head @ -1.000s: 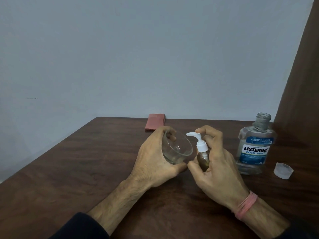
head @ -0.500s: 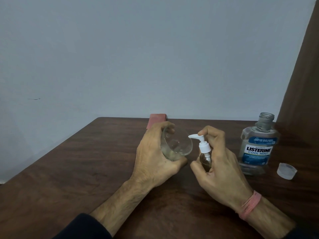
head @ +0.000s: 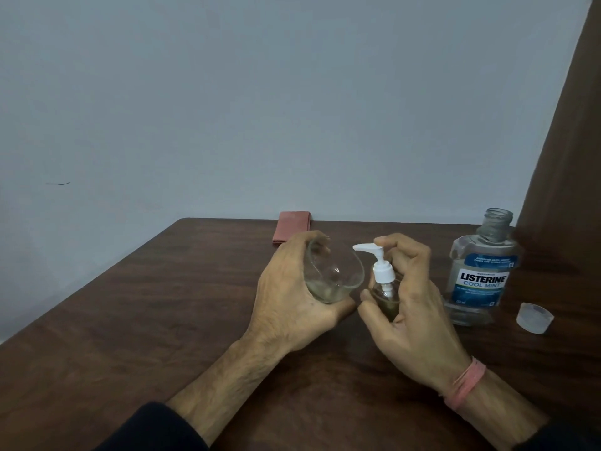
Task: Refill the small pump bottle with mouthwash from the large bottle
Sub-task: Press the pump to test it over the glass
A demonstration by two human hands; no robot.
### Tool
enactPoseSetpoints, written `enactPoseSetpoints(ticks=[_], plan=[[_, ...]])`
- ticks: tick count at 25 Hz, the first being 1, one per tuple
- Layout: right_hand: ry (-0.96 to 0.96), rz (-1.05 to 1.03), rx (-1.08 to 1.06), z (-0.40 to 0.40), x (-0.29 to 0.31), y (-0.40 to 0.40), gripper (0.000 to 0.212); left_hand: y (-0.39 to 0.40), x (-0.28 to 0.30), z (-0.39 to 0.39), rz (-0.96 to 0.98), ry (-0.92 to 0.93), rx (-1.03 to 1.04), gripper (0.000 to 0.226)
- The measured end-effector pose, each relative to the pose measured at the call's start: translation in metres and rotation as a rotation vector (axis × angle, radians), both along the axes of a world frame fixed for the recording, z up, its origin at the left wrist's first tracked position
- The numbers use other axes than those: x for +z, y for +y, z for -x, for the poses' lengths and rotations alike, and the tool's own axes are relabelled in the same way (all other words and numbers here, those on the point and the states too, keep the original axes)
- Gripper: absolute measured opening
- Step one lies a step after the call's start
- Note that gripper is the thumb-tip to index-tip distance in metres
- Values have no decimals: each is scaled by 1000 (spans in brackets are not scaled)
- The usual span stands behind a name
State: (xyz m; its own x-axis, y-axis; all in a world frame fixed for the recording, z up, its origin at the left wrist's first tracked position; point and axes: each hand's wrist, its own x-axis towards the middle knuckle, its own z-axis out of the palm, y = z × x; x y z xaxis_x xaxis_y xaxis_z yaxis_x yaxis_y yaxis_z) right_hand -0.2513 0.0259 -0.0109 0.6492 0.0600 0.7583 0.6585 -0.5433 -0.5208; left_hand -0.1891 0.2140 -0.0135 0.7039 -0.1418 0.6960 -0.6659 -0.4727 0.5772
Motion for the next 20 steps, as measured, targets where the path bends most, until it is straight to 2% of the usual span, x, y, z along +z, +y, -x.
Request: enactPoseSetpoints(ticks=[4,10,15,20], plan=[[8,-26,63,-3,-1,-7,82,1,1,-2,51,71,0,85],[47,-35,25,-9,0,-18,69,-1,0,-2,60,91,81,77],[184,-58,-30,-7,3,-24,82,1,3,-2,128,148,100,72],[215,-94,7,-5,3,-26,73,4,2,-4,126,185,114,78]])
